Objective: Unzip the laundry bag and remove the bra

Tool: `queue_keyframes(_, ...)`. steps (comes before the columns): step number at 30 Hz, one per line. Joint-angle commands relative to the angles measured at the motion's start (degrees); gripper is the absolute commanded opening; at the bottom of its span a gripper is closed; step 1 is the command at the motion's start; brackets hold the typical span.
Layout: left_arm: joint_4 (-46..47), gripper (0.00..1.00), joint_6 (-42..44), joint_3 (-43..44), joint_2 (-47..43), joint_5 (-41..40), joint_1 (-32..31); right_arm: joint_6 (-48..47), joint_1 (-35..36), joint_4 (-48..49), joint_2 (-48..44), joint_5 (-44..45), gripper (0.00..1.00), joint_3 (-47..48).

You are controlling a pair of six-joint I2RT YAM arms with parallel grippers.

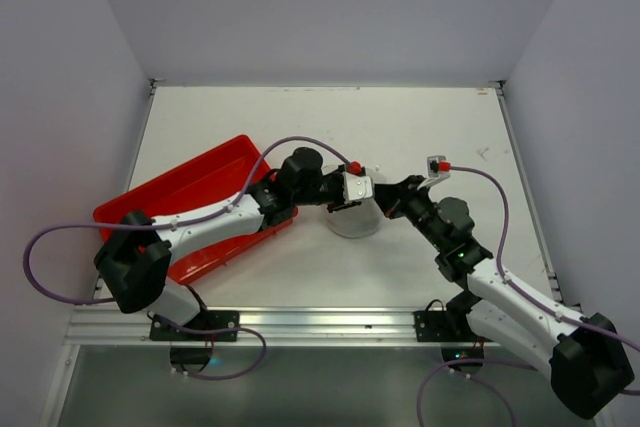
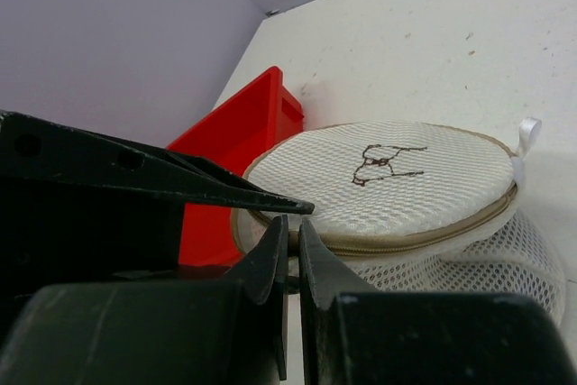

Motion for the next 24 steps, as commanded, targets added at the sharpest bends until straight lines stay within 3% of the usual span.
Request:
queue_keyframes(1,1.7,0.37,1.1,-0.58,-1.11,-1.22,-0.01,-1.07,0.4,1.33,-1.14,1.2,0.0,2.16)
queue_keyframes(8,3.64,0.06,0.66,-2.43,-3.4,-4.65,-0.1,-1.6,0.4,0.72,-2.02,2.08,0.0,1.71)
queue_keyframes(11,3.99,0.0,0.66,-3.04,-3.84,-5.18,-0.1,-1.77,0.4,-0.07,-2.54,2.69,0.0,1.36)
queue_keyframes(24,9.17,0.0,0.66,-9.72,-11.3,-6.5,0.08,-3.27,-0.48,-1.21,-3.43,8.67,0.0,-1.45)
